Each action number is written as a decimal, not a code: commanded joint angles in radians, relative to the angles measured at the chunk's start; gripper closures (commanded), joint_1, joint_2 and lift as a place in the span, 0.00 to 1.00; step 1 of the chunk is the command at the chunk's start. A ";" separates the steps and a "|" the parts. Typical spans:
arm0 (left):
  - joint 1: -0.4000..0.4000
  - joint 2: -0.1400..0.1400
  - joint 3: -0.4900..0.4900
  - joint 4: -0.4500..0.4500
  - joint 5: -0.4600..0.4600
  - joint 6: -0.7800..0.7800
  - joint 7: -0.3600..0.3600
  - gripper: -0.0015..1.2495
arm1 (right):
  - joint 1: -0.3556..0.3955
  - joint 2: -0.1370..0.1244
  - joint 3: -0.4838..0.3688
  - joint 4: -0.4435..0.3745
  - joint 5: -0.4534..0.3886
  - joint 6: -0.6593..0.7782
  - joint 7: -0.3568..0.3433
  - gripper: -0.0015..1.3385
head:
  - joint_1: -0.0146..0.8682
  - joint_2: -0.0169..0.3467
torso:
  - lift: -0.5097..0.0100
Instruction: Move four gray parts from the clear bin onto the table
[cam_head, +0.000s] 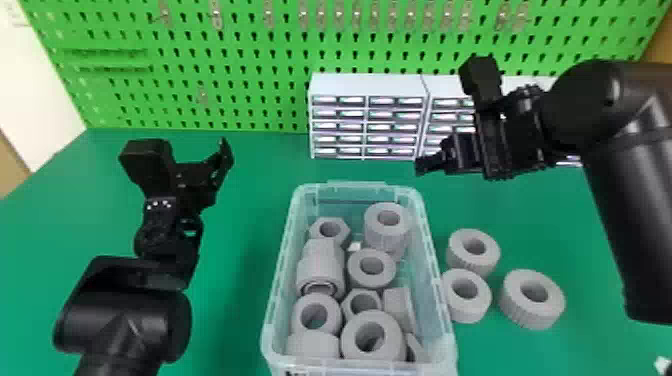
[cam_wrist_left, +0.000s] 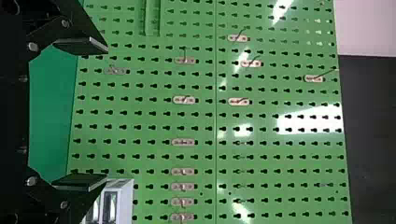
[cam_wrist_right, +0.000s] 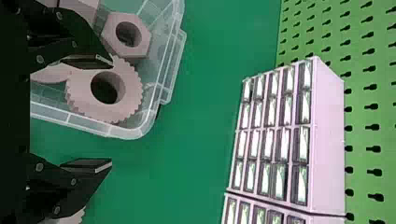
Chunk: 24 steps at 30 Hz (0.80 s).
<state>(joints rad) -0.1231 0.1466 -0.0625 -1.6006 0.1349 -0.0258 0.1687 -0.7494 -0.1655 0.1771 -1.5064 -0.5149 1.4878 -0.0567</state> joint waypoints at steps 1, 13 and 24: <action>-0.007 -0.004 -0.005 -0.001 -0.004 0.000 0.000 0.24 | -0.004 -0.008 0.032 0.002 -0.013 -0.035 0.000 0.38 | 0.80 0.24 | 0.88; -0.010 -0.013 -0.005 0.001 -0.018 0.000 0.000 0.24 | -0.027 -0.008 0.108 0.061 -0.037 -0.069 0.014 0.38 | 0.80 0.24 | 0.88; -0.006 -0.022 0.003 0.001 -0.026 0.001 0.000 0.24 | -0.081 -0.003 0.239 0.178 0.015 -0.123 0.135 0.35 | 0.80 0.24 | 0.88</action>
<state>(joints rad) -0.1302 0.1259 -0.0622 -1.5999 0.1102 -0.0247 0.1687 -0.8110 -0.1735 0.3636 -1.3752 -0.5331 1.3905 0.0364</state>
